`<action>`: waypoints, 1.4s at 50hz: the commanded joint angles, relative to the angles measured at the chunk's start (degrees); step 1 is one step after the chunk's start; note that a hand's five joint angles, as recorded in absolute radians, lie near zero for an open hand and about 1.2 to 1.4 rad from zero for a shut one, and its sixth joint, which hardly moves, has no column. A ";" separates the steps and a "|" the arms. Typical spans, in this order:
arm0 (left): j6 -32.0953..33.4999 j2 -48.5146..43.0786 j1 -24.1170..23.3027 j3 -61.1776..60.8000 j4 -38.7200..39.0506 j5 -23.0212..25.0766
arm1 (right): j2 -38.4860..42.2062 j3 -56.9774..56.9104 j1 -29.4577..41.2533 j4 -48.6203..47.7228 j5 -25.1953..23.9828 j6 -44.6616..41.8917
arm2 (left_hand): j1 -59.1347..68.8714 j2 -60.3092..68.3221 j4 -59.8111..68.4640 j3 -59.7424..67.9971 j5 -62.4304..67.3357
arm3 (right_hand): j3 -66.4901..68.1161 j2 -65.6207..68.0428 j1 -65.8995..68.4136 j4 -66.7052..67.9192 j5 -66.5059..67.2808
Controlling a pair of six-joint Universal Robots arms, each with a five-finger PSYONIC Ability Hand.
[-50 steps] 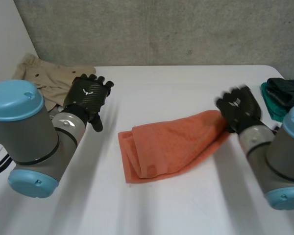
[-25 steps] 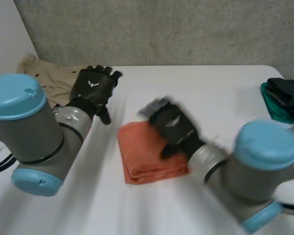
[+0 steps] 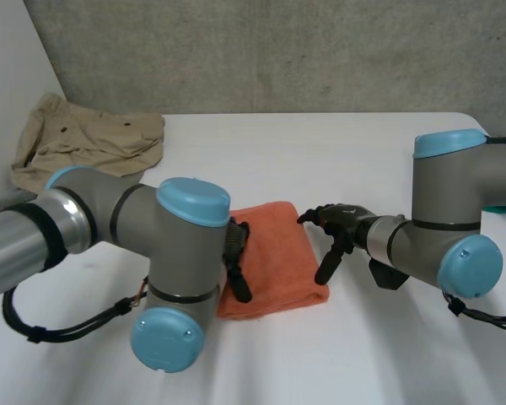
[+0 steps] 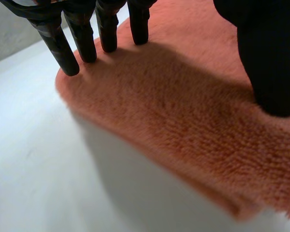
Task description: Fold the laundry.
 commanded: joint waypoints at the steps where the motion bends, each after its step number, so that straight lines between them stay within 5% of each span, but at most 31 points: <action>1: 1.61 3.90 2.85 -3.26 0.20 0.38 | -0.73 -1.16 1.35 0.44 1.07 -6.73 | 0.60 -0.60 -0.22 -0.65 -1.37 | -0.33 -0.40 -1.18 -0.29 -0.89; 8: 6.79 9.26 3.20 -2.30 0.20 3.10 | -7.58 2.43 4.33 -4.37 6.41 -9.11 | -0.58 -1.78 -1.40 -1.83 -2.55 | -0.83 -0.90 -1.68 -0.79 -1.38; 16: 8.73 17.53 6.81 1.21 1.96 14.43 | -17.86 19.27 11.00 -20.97 11.36 -17.10 | -0.79 -1.99 -1.62 -2.05 -2.76 | -1.33 -1.41 -2.19 -1.29 -1.89; 24: 8.47 22.10 11.46 2.27 3.28 37.27 | -18.76 34.50 18.39 -32.85 11.71 -18.35 | -0.79 -1.99 -1.62 -2.05 -2.76 | -1.00 -1.07 -1.85 -0.96 -1.55; 25: 8.38 22.10 11.90 2.19 2.93 42.95 | -18.50 35.30 18.92 -34.26 11.80 -18.35 | -0.79 -1.99 -1.62 -2.05 -2.76 | -1.00 -1.07 -1.85 -0.96 -1.55; 30: 8.29 22.10 12.17 1.83 1.70 53.10 | -15.34 38.12 20.07 -42.61 11.97 -19.05 | -0.79 -1.99 -1.62 -2.05 -2.76 | -0.66 -0.73 -1.51 -0.62 -1.22; 40: 8.21 22.10 11.73 1.04 0.82 54.08 | -9.27 35.40 19.63 -53.34 12.06 -23.43 | -0.79 -1.99 -1.62 -2.05 -2.76 | 3.54 3.46 2.69 3.58 2.98; 57: 8.21 22.10 11.91 -0.19 0.91 54.17 | -4.96 29.51 19.45 -54.23 12.06 -25.55 | -0.79 -1.99 -1.62 -2.05 -2.76 | 19.35 19.28 18.50 19.39 18.79; 61: 8.21 22.19 11.91 -0.19 0.91 54.17 | -4.00 27.93 19.45 -54.05 12.06 -25.47 | -0.79 -1.99 -1.62 -2.05 -2.76 | 34.44 34.37 33.59 34.48 33.89; 64: 8.12 22.19 11.91 -0.28 0.91 54.17 | -3.55 26.70 19.45 -53.79 11.80 -25.11 | -0.79 -1.99 -1.62 -2.05 -2.76 | 67.86 67.79 67.01 67.90 67.31; 70: 8.12 22.28 12.00 -0.01 0.91 54.17 | -5.04 24.60 17.36 -53.79 12.32 -24.94 | -0.74 -1.95 -1.57 -2.00 -2.71 | 67.91 67.84 67.06 67.95 67.35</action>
